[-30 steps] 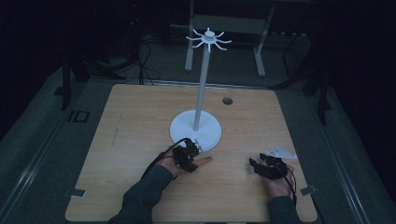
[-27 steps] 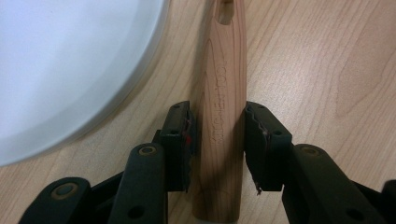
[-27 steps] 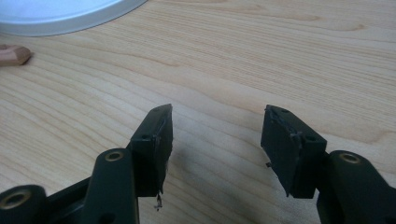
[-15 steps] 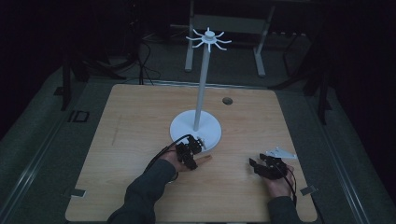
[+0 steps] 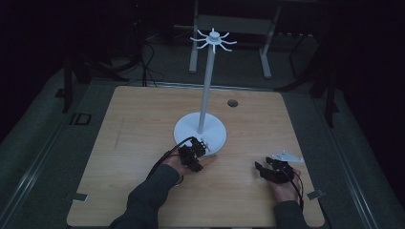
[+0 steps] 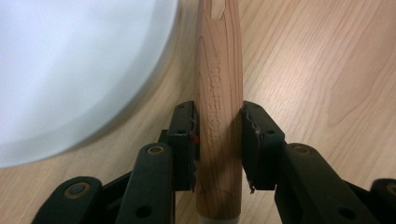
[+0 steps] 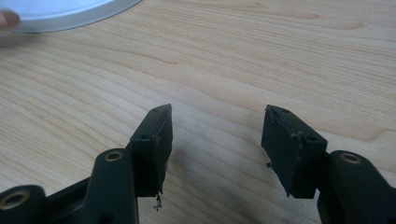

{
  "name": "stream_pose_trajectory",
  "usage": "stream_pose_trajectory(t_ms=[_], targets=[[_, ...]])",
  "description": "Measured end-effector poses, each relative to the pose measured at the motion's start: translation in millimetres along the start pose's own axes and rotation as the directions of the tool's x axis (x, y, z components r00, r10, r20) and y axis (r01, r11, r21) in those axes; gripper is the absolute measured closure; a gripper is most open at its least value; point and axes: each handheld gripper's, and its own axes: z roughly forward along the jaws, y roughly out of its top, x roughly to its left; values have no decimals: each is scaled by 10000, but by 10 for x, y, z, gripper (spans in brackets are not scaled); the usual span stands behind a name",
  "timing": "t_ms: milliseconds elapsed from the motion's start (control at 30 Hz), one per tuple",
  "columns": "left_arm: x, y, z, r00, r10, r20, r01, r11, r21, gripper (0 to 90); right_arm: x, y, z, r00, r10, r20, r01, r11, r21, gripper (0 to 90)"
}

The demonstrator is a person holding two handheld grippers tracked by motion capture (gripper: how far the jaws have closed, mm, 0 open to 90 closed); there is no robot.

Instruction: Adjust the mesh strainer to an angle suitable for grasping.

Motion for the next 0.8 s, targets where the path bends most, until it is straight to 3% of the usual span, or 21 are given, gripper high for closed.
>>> stream_pose_trajectory(t_ms=[100, 133, 267, 300, 567, 600, 633, 667, 700, 800], targets=[[-17, -1, -76, 9999, -121, -107, 116, 9989, -448, 680, -2, -1, -1, 10000, -9, 5, 9, 10000, -3, 428], [-21, -4, -130, 9996, -233, -167, 219, 9966, -790, 681, -3, -1, 0, 10000, -19, 3, 19, 10000, -19, 427], [-29, -7, -205, 9989, -442, -187, 414, 9910, -1274, 681, -6, -2, -2, 10000, 20, 5, -20, 10000, -21, 427], [-39, -5, -252, 9983, -529, -243, 483, 9861, -1592, 682, -7, -2, -3, 10000, 41, 12, -41, 10000, -18, 427], [-77, -8, -375, 9968, -674, -441, 553, 9707, -2337, 682, -10, -6, -8, 10000, 32, 74, -32, 10000, -9, 426], [-84, -13, -409, 9956, -782, -521, 621, 9636, -2599, 682, -13, -8, -10, 10000, 50, 73, -50, 10000, -6, 426], [-84, -13, -409, 9956, -782, -521, 621, 9636, -2599, 682, -14, -8, -11, 10000, 63, 70, -63, 10000, -17, 426], [-86, -15, -451, 9942, -882, -608, 675, 9567, -2832, 683, -15, -8, -11, 9999, 87, 73, -87, 10000, -18, 425], [-86, -15, -451, 9942, -882, -608, 675, 9567, -2832, 682, -15, -8, -11, 9999, 87, 73, -87, 10000, -18, 425], [-95, -21, -513, 9916, -1064, -734, 773, 9433, -3230, 682, -14, -8, -11, 9999, 87, 83, -87, 10000, -21, 425]])
